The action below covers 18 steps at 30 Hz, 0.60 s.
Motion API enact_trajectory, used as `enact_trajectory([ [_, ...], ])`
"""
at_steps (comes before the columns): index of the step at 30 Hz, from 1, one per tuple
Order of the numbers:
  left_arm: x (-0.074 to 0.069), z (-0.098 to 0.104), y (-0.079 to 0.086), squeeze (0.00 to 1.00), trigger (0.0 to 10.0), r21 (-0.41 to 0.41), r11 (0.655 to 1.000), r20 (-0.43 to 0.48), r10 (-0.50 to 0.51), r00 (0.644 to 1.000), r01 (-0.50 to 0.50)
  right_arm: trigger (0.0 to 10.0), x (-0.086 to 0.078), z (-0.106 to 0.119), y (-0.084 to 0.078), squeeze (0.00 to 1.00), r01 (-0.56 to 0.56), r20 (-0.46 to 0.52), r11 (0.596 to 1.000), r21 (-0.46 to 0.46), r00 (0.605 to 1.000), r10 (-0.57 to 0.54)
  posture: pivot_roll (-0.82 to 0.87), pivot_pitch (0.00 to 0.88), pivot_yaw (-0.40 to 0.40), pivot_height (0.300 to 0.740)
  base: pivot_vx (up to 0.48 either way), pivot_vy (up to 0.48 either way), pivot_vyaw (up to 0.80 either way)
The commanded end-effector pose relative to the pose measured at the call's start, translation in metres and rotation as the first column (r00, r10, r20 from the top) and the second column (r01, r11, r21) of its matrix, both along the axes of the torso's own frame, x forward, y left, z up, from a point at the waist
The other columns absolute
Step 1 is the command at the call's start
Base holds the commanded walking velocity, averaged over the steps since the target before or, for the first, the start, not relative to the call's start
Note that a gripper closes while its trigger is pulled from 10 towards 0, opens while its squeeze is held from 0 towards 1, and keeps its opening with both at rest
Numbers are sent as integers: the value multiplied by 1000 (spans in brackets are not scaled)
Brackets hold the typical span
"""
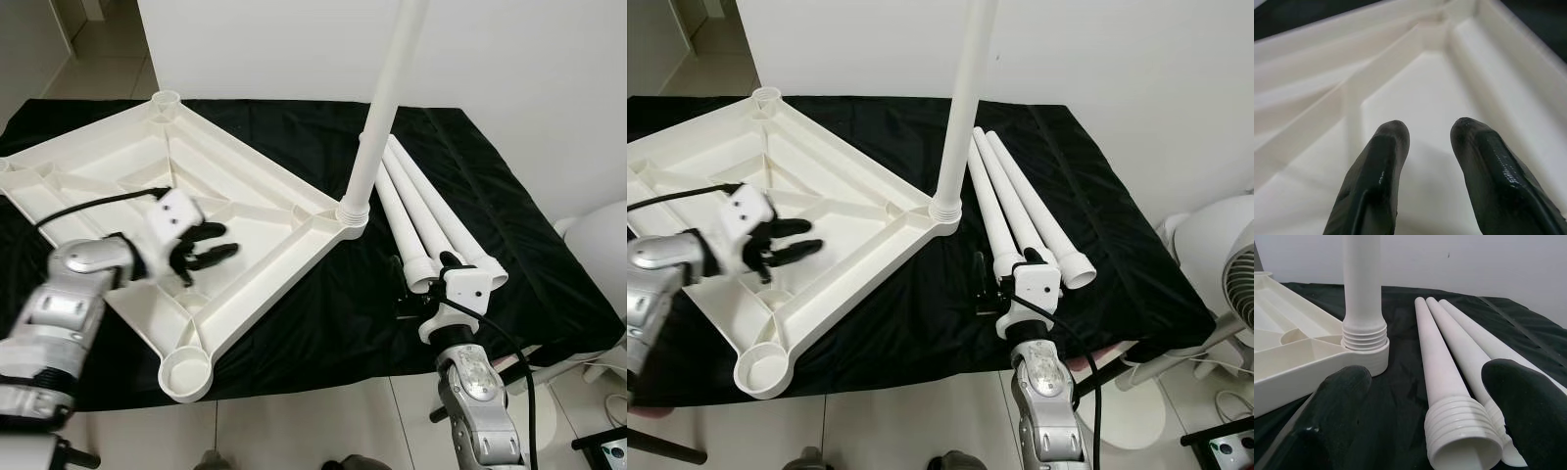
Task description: Building children table
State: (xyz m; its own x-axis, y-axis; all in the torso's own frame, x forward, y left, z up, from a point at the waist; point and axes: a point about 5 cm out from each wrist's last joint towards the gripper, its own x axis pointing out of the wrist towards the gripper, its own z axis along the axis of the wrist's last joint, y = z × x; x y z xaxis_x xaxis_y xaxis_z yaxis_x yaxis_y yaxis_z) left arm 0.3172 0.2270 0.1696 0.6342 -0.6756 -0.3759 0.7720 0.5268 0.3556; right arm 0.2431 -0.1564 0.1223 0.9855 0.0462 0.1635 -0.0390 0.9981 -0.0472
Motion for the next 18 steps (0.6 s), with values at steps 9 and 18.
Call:
enact_trajectory([
  [9,-1,-6,24,0,10000,94,994,-2,53,999,-53,10000,3,-1,0,0,-18,2,1000,-7,1000,18,68,0,-61,740,0,0,0],
  [18,-2,-16,27,0,10000,204,978,7,41,999,-42,10000,3,0,-1,0,-24,2,1000,-15,1000,24,59,0,-62,740,0,0,0],
])
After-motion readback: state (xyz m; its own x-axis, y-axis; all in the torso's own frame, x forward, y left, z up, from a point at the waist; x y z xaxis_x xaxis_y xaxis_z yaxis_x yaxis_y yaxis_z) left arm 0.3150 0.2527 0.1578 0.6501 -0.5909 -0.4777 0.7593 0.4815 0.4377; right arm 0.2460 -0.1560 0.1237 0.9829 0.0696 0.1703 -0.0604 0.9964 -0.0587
